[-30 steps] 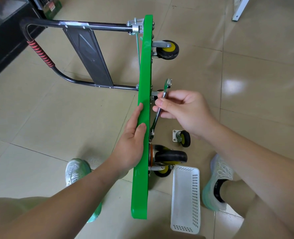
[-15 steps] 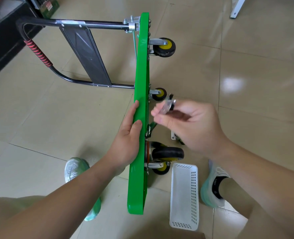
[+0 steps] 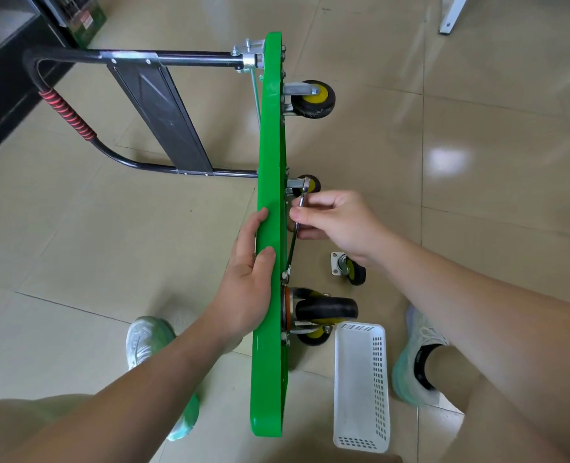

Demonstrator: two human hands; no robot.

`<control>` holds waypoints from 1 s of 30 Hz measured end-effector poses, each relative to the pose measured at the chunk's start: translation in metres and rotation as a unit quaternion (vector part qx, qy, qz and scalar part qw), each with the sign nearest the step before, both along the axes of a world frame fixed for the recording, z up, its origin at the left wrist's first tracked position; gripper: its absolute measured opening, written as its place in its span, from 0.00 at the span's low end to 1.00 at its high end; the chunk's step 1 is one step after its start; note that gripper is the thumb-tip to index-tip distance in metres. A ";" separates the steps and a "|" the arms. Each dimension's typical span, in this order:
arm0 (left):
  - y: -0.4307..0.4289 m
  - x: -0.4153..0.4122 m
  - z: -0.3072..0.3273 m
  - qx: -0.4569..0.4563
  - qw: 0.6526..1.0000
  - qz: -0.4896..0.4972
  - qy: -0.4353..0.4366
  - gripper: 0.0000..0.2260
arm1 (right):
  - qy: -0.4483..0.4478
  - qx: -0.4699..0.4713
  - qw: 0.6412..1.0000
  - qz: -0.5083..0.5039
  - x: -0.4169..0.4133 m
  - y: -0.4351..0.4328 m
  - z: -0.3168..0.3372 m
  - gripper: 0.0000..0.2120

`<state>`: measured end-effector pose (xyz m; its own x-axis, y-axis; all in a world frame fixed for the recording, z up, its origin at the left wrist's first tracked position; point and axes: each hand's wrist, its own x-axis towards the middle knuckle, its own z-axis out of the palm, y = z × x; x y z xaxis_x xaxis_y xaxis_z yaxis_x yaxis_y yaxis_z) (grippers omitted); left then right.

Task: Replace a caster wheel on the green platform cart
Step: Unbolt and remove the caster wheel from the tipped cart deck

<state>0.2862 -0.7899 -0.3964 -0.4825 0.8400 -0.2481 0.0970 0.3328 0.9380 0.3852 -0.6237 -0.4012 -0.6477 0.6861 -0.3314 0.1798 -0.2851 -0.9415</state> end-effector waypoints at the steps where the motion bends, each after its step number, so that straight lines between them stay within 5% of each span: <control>1: 0.000 0.000 0.001 0.002 1.000 -0.001 0.005 0.24 | -0.006 -0.002 1.000 0.003 -0.002 0.001 -0.003 0.09; 8: -0.002 -0.002 -0.001 -0.013 1.000 -0.008 -0.001 0.23 | -0.009 -0.048 0.998 0.033 -0.012 0.003 -0.017 0.09; 30: -0.004 -0.001 -0.004 -0.020 1.000 -0.008 -0.017 0.24 | -0.061 0.038 0.996 0.058 -0.011 -0.015 -0.004 0.04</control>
<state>0.2847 -0.7940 -0.4006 -0.4604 0.8364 -0.2975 0.0710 0.3687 0.9268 0.3747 -0.6384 -0.4048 -0.6823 0.6354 -0.3617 0.3207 -0.1844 -0.9290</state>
